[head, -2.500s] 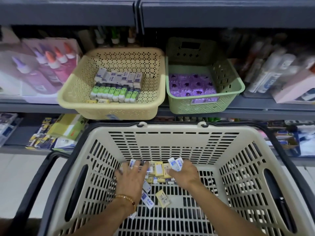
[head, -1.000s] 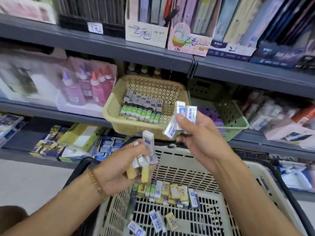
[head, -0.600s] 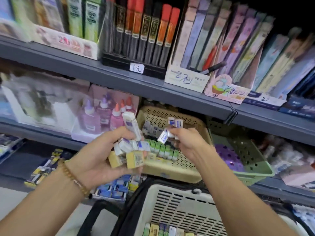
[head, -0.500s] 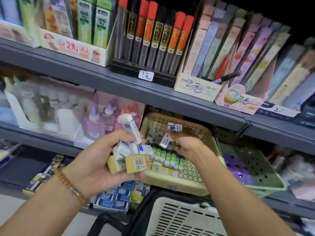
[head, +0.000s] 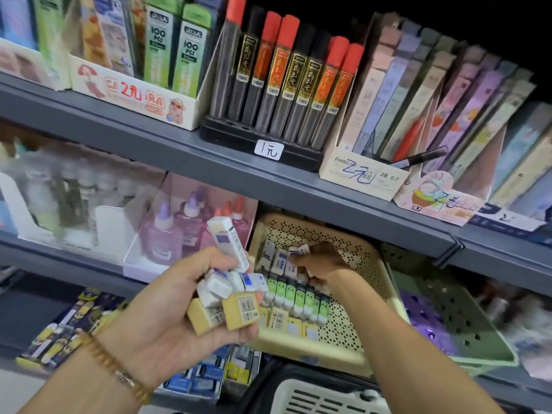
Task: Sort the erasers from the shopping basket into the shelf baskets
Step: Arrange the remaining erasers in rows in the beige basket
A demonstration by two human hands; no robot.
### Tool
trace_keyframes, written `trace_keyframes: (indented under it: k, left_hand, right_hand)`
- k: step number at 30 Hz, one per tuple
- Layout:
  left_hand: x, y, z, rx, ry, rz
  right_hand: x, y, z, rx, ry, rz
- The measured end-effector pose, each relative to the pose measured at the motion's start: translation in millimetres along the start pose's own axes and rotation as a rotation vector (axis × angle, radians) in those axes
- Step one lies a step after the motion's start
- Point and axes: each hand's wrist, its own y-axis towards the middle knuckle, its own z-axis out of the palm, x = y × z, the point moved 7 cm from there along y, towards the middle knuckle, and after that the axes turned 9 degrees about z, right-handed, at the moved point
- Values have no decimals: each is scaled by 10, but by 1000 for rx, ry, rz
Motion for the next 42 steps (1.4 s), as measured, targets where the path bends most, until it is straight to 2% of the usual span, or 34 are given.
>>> trace_keyframes:
  k: [7, 16, 20, 23, 24, 27, 30, 32, 35, 39, 42]
  left_hand:
    - [34, -5, 40, -5, 10, 8]
    - [20, 15, 14, -56, 36, 32]
    - [34, 31, 15, -63, 29, 34]
    - [68, 55, 32, -71, -1, 8]
    - [83, 69, 43, -66, -13, -6]
    - [125, 98, 63, -65, -41, -39]
    - [161, 122, 87, -65, -67, -52]
    - [193, 131, 119, -48, -73, -63]
    - [240, 130, 173, 0, -40, -71]
    - [230, 125, 186, -17, 64, -13]
    - [259, 131, 164, -60, 77, -9]
  right_hand:
    - [125, -20, -179, -203, -341, -147]
    - [-43, -30, -272, -198, -226, -89]
    - [-10, -96, -178, -57, -14, -99]
    - [93, -214, -192, -141, -98, -199]
    - [109, -303, -198, -142, -52, -222]
    - [95, -662, -113, 62, 294, -270]
    - [111, -1072, -40, 181, 241, -414]
    - [107, -1276, 56, 326, 221, -446]
    - [76, -1400, 162, 579, 485, -365]
    - [-6, -1345, 99, 573, 785, -256]
    - [-36, -1319, -89, 465, 791, -302]
